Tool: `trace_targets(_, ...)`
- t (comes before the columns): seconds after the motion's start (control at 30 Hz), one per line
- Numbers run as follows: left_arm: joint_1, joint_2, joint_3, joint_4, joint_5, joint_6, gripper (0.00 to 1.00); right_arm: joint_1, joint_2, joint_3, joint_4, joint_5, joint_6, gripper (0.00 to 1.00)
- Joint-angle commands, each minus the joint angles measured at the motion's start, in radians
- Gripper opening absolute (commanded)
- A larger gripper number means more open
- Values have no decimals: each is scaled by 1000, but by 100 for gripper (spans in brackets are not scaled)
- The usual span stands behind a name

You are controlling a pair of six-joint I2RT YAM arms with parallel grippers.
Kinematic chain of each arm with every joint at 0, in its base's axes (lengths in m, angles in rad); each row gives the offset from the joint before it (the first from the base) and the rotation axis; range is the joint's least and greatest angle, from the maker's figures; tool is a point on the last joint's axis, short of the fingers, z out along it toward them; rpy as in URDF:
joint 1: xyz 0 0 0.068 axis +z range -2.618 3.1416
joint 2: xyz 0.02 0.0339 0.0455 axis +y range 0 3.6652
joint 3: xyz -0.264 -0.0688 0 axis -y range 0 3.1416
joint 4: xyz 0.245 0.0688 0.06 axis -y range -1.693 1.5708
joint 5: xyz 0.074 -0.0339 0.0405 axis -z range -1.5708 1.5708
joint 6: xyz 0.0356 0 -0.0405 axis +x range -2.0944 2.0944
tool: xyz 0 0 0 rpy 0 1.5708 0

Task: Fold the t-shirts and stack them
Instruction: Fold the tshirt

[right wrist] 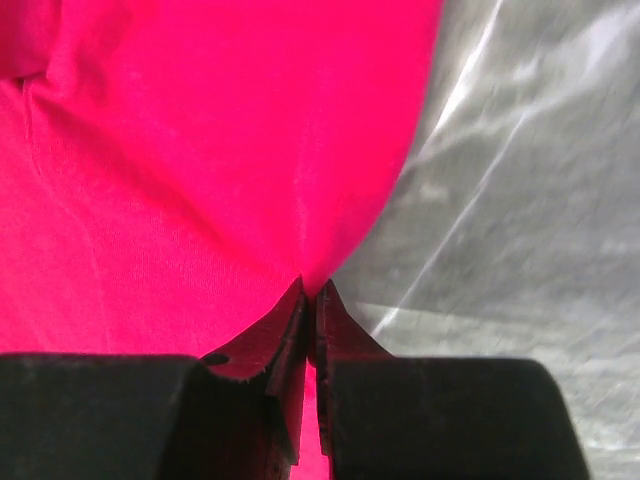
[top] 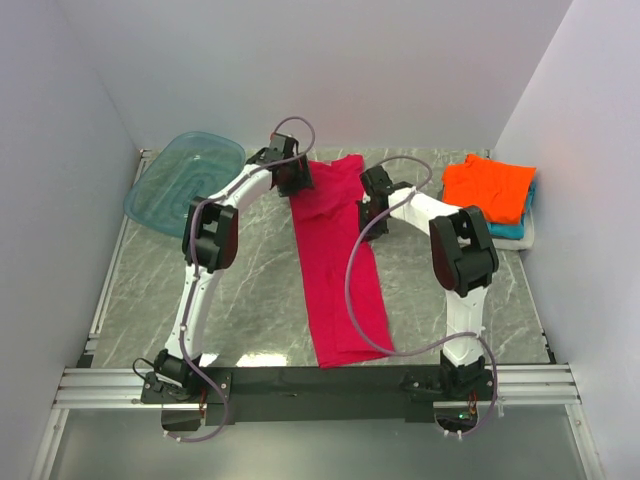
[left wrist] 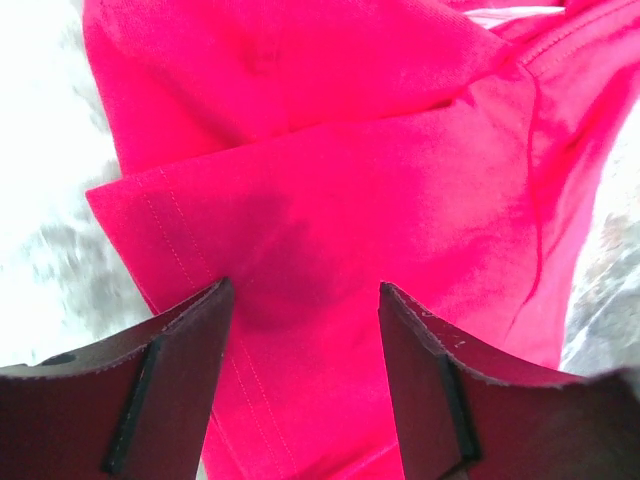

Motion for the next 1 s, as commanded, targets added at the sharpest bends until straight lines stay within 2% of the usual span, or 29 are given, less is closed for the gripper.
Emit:
trace_targets(0.0,30,72,40,-8,21,44,68,-26,43,95,-37,9,5,9)
trace_targets(0.13,46,118,117,1,40,41,69,-32,104,177,-63,-11,2,9)
trace_targets(0.33,87,106,112,93,87,10,71,-34,117,234,-68,-77,5,11)
trace_targets(0.43,84,45,86,139,65,36,71,-34,79,212,-54,-71,10,28)
trace_targets(0.47,83,21,71,148,39,46,72,-34,62,189,-40,-68,8,40)
trace_targets(0.57,69,-128,-49,211,-42,62,72,-32,-18,131,-22,-59,4,51)
trace_targets(0.67,41,-320,-239,269,-93,70,73,-34,-124,38,-5,-37,4,55)
trace_targets(0.7,31,-370,-350,274,-166,64,73,-32,-189,2,3,-29,8,56)
trace_targets(0.83,-57,-652,-645,325,-272,43,74,-26,-369,-195,29,7,31,57)
trace_targets(0.97,-160,-834,-889,302,-286,-40,74,15,-559,-434,23,53,79,59)
